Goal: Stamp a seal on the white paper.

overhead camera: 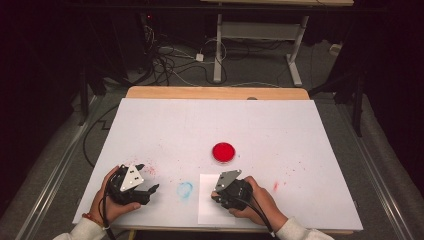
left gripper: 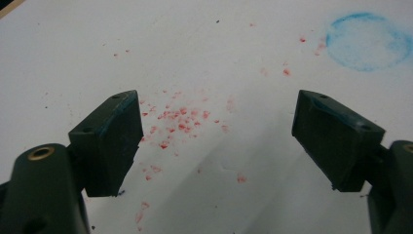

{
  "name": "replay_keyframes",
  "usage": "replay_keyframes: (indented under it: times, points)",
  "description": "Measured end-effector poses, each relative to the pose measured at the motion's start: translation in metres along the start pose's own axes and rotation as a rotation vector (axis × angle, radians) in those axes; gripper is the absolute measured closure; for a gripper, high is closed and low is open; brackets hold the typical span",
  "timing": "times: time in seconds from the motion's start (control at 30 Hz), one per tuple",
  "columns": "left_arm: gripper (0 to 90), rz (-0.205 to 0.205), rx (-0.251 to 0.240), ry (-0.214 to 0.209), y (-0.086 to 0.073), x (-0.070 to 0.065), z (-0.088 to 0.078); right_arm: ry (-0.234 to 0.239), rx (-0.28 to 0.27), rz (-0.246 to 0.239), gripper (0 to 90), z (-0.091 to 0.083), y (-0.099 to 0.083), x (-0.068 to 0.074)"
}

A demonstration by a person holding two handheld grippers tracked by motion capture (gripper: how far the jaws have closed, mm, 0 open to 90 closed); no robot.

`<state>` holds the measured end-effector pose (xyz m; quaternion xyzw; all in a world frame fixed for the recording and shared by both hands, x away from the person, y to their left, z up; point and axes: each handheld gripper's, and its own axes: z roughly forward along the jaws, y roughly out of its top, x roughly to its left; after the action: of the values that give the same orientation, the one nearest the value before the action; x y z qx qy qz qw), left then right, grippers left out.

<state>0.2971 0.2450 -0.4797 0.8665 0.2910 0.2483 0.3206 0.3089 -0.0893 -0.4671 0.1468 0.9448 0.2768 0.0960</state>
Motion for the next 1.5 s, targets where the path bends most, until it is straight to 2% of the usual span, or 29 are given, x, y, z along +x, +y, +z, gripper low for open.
replay_keyframes:
  times: [0.2,0.33,0.5,0.57,0.6,0.7,0.87,1.17,1.2,1.23,1.5]
  points:
    - [18.2,0.001,0.002,0.0,0.0,0.0,0.0,0.015,-0.005,0.022,76.5,0.0,-0.001,-0.002]
    - [18.2,0.003,0.003,0.0,0.0,0.0,0.0,0.016,-0.008,0.018,76.5,0.001,-0.001,-0.003]
    - [18.2,0.0,-0.004,0.002,0.001,0.0,-0.001,0.024,-0.006,0.047,76.4,-0.002,-0.002,-0.004]
    - [18.2,-0.001,-0.005,0.0,0.0,0.001,-0.001,0.031,-0.032,0.051,76.5,-0.005,-0.002,-0.005]
    - [18.2,0.001,-0.004,0.0,0.0,0.001,0.0,0.046,-0.066,0.073,76.4,-0.011,-0.002,-0.007]
    - [18.2,0.004,-0.001,-0.003,0.0,0.0,0.0,0.007,-0.103,0.061,76.5,-0.025,0.003,-0.007]
    - [18.2,0.005,-0.004,-0.003,0.001,0.0,0.0,-0.019,-0.126,0.038,76.5,-0.037,0.005,-0.004]
    - [18.2,-0.005,-0.008,-0.009,0.0,0.001,0.001,-0.038,-0.14,0.027,76.4,-0.046,0.005,-0.006]
    - [18.2,0.004,-0.012,-0.006,0.0,0.002,0.001,-0.039,-0.141,0.024,76.4,-0.046,0.005,-0.006]
    - [18.2,-0.005,-0.006,-0.012,-0.001,0.002,0.001,-0.044,-0.14,0.022,76.4,-0.047,0.005,-0.007]
    - [18.2,-0.003,-0.012,-0.016,-0.001,0.004,0.004,-0.046,-0.157,0.032,76.4,-0.051,0.003,-0.013]
